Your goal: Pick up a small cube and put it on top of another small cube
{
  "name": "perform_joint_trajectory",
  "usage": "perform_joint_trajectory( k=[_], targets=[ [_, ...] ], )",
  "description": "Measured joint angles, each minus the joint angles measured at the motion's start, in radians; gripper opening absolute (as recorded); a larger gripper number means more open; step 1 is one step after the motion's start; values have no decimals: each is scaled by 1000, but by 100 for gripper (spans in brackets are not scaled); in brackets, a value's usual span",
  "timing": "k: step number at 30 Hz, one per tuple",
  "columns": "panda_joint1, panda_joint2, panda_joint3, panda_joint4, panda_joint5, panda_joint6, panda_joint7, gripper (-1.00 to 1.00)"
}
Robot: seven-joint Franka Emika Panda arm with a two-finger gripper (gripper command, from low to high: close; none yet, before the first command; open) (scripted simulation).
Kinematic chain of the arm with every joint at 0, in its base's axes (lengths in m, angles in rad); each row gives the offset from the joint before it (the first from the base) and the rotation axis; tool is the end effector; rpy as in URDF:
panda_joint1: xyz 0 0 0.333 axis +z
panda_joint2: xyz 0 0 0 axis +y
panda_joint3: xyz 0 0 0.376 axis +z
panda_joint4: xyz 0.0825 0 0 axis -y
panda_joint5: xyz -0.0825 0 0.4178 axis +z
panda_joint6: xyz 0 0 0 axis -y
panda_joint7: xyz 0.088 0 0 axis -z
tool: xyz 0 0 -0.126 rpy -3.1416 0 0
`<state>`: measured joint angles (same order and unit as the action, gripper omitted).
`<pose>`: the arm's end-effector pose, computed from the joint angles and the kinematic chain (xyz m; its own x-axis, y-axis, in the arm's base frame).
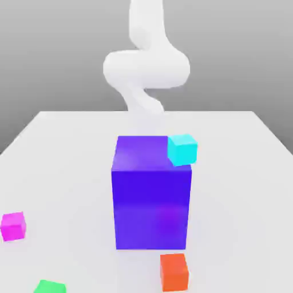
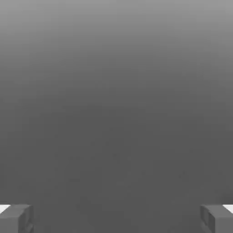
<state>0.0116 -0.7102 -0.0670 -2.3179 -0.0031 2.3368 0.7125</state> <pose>0.3870 -0.0315 0.7028 0.5381 -0.6952 0.4766 -0.5165 -0.7188 -0.4653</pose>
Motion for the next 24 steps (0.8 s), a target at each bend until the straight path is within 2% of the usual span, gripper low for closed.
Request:
perform_joint_trajectory(
  k=[9, 16, 20, 24],
  targets=[
    [22, 321, -255, -66, 44, 137, -360, 0],
    [6, 578, -424, -116, 158, 238, -691, 0],
    [-69, 735, -465, -142, 250, 291, -900, 0],
    [-160, 885, -461, -169, 317, 345, -1091, 0]
  ],
)
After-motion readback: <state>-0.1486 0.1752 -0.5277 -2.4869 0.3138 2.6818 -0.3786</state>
